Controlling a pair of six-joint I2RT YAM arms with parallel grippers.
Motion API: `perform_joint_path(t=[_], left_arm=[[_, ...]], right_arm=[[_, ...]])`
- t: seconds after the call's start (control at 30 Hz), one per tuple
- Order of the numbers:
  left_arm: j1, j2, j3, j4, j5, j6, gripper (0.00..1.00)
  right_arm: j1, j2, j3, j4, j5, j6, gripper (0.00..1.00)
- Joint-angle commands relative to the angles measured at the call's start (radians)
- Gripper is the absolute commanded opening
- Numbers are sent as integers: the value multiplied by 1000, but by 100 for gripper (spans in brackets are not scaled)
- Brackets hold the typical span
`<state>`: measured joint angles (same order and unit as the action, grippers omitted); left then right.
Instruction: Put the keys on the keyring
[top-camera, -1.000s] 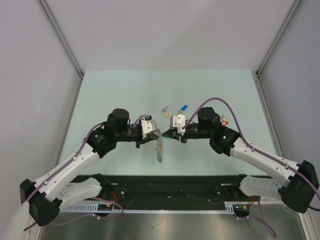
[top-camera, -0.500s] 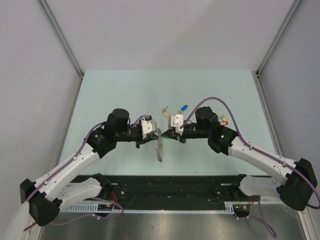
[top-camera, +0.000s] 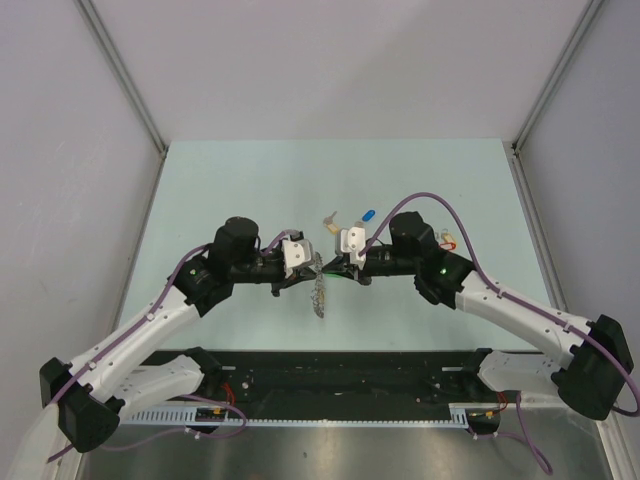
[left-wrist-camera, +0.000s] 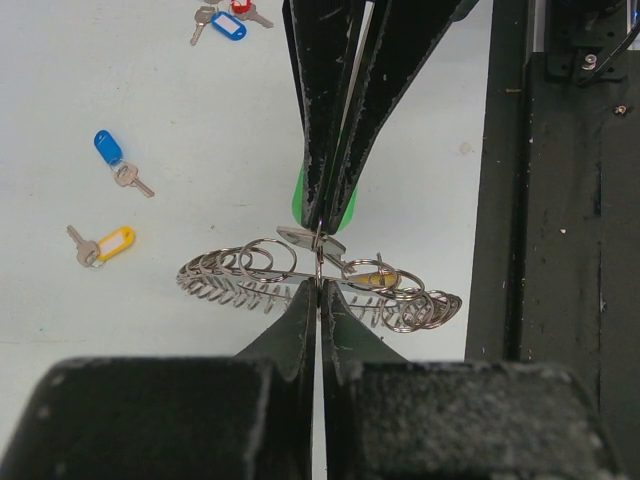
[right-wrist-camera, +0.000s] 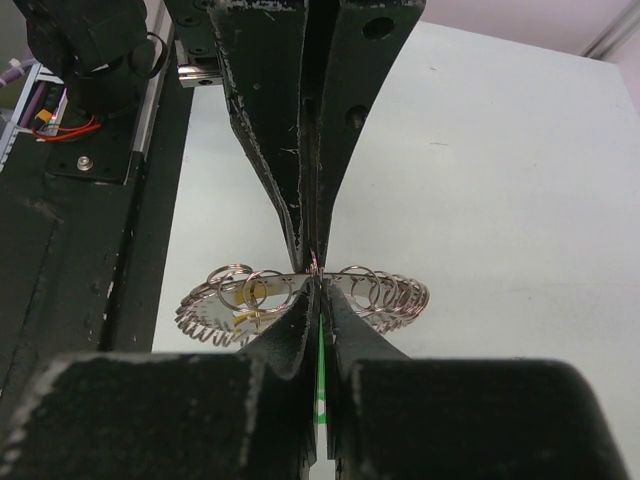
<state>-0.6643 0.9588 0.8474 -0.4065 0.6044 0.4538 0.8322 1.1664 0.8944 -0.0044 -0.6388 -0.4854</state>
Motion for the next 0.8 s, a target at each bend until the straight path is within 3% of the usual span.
perform_joint_path(t=[0.0, 0.77], left_arm=[[6, -9, 50, 26, 37, 26, 0], [6, -11, 50, 26, 43, 25, 0]], right_arm=[[4, 6, 48, -20, -18, -9, 0], [13, 27, 70, -48, -47, -15, 0]])
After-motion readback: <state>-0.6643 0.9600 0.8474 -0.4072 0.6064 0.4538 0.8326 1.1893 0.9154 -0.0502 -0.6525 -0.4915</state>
